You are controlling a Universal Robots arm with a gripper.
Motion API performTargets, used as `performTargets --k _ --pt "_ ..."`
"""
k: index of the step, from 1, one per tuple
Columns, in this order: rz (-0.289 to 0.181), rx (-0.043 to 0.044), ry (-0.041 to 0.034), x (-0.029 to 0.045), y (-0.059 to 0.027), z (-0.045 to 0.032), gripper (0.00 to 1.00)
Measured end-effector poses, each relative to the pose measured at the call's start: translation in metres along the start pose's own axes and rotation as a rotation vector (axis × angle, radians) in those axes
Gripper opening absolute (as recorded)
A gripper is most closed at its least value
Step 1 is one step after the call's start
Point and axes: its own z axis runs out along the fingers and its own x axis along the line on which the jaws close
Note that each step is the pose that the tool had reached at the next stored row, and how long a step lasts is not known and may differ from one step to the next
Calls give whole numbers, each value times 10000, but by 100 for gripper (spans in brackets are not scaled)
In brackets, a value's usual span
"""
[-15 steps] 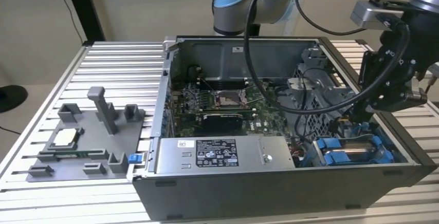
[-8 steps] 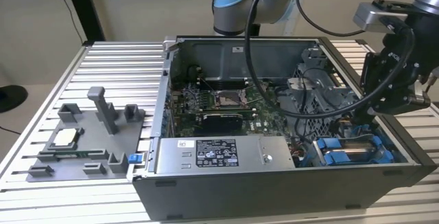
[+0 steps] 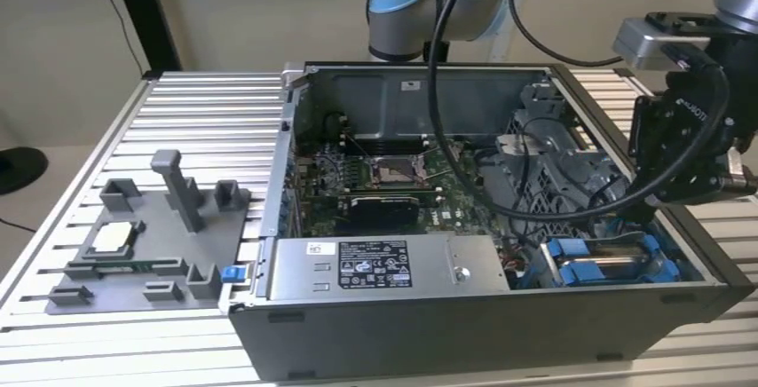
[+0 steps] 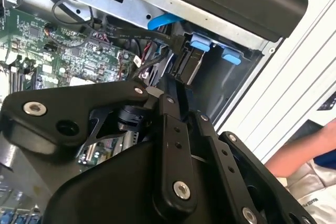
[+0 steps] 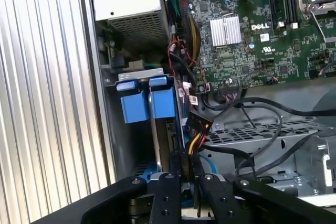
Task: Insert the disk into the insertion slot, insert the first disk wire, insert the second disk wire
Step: 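Insert the first disk wire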
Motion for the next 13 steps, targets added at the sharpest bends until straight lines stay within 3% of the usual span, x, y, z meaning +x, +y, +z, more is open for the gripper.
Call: performTargets --k 5,8,13 --pt "-334 162 -14 39 -7 32 0" --pt "-547 314 -37 42 -1 47 0" --pt "-629 335 -50 46 1 54 0"
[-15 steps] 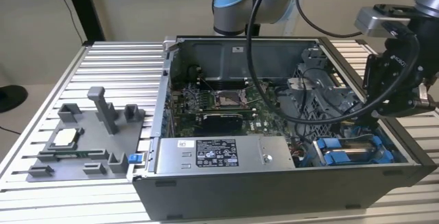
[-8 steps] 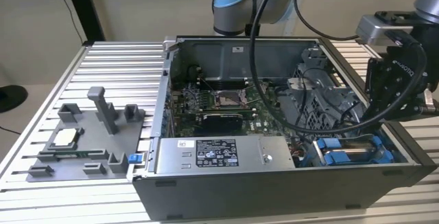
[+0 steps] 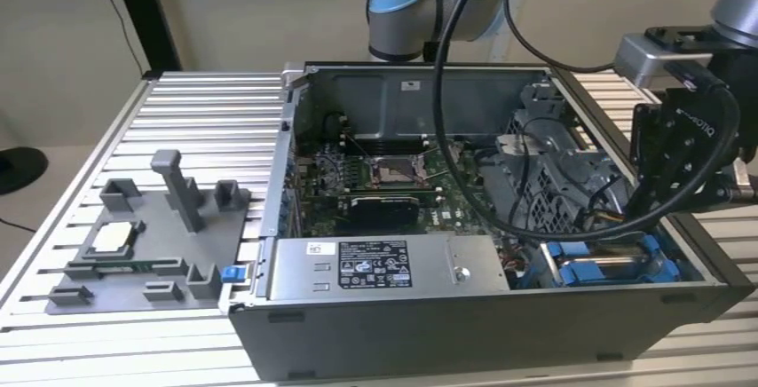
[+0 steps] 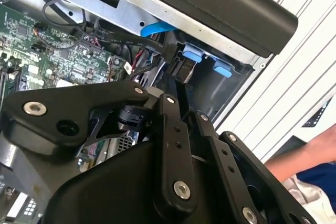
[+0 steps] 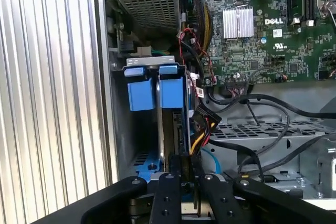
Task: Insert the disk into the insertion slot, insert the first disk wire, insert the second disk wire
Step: 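Insert the first disk wire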
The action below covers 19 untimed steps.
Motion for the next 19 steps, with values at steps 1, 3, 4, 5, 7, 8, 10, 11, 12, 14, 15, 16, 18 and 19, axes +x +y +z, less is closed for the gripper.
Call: performTargets --k 1,3,4,5,7,8,10,11,12,14,15,16,18,19 --pt "1 0 -3 0 0 0 0" --pt "4 17 -136 2 8 7 0" --pt "3 22 -278 1 13 8 0" --pt "2 28 -410 2 21 10 0" --pt "4 65 -531 15 37 26 0" --pt "4 73 -562 34 37 39 0" --pt "2 73 -580 69 33 70 0" --pt "1 73 -584 76 33 89 0" --pt "-3 80 -592 77 33 103 0" --pt "-45 97 -624 76 33 111 0" --pt "-70 98 -624 76 33 111 0" --pt "-74 99 -624 76 33 111 0" --pt "-77 98 -626 76 33 113 0" --pt "-78 98 -628 76 33 113 0"
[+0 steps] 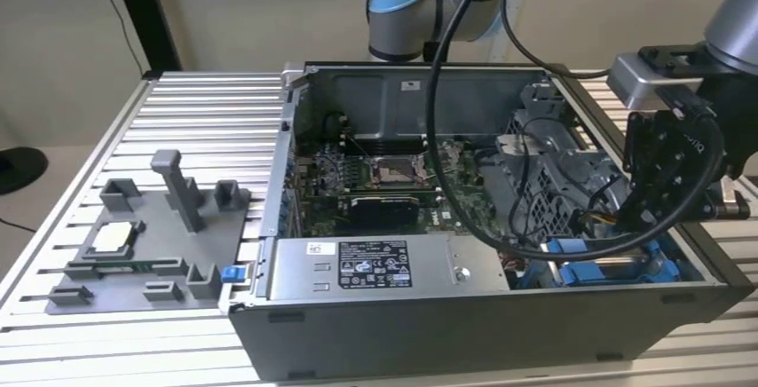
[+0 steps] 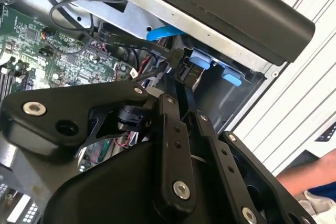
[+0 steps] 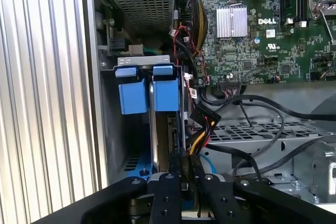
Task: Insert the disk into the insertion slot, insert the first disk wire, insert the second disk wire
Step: 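Insert the first disk wire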
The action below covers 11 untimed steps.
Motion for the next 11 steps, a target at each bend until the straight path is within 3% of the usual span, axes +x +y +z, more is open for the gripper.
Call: performTargets --k 2,6,11 --pt "-9 20 -3 0 0 2 0" --pt "-75 201 -24 0 5 7 0" --pt "-193 250 -29 3 24 20 0"
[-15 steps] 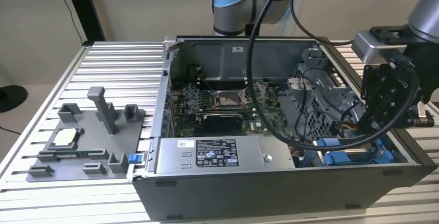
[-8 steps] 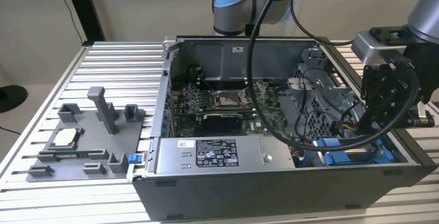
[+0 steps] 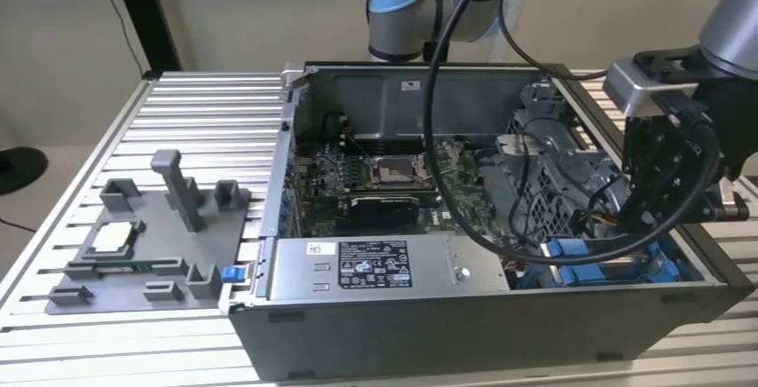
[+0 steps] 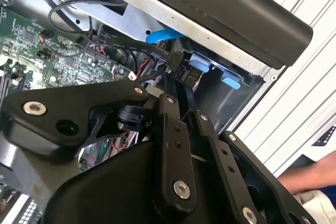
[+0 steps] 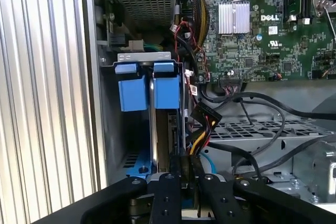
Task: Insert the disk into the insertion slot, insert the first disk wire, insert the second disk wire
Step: 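Insert the first disk wire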
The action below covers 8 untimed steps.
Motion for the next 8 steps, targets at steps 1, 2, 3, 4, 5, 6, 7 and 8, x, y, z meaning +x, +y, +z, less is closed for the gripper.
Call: performTargets --k 1,2,3,4,5,6,7,8 --pt "-50 16 -2 0 0 4 0" --pt "-96 27 -7 1 1 12 0" --pt "-130 36 -7 1 2 17 0" --pt "-159 42 -8 2 3 21 0" --pt "-187 46 -10 5 4 24 0" --pt "-230 50 -14 7 4 27 0" --pt "-279 55 -15 9 4 28 0" --pt "-332 61 -16 11 5 29 0"
